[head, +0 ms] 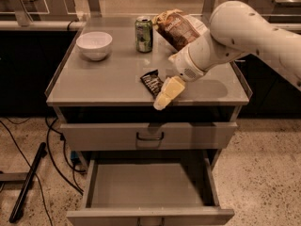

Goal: Pick rxbar chocolate from middle drawer and place on counter

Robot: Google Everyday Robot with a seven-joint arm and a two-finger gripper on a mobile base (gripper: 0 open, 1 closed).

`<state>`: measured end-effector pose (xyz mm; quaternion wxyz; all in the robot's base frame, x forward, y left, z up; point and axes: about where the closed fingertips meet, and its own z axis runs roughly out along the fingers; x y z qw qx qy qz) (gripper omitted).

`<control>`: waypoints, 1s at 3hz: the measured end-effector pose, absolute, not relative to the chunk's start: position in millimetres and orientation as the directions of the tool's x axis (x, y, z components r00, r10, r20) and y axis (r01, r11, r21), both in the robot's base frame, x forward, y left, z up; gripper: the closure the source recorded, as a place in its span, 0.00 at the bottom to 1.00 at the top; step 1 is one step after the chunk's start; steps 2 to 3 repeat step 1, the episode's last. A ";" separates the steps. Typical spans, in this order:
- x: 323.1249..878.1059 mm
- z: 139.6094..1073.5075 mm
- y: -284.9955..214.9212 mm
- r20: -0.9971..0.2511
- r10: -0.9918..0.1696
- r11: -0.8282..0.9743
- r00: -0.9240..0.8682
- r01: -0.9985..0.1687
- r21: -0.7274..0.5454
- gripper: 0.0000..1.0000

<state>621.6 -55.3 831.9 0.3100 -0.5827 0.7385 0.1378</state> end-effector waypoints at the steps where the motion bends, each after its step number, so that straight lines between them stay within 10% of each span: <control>1: 621.6 831.9 -55.3 -0.618 -0.775 0.283 -0.129 -0.946 -0.158 0.00; 3: 621.6 831.9 -55.3 -0.618 -0.775 0.283 -0.129 -0.946 -0.158 0.00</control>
Offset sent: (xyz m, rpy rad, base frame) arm 0.0000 0.0000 0.0000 0.0000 0.0000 0.0000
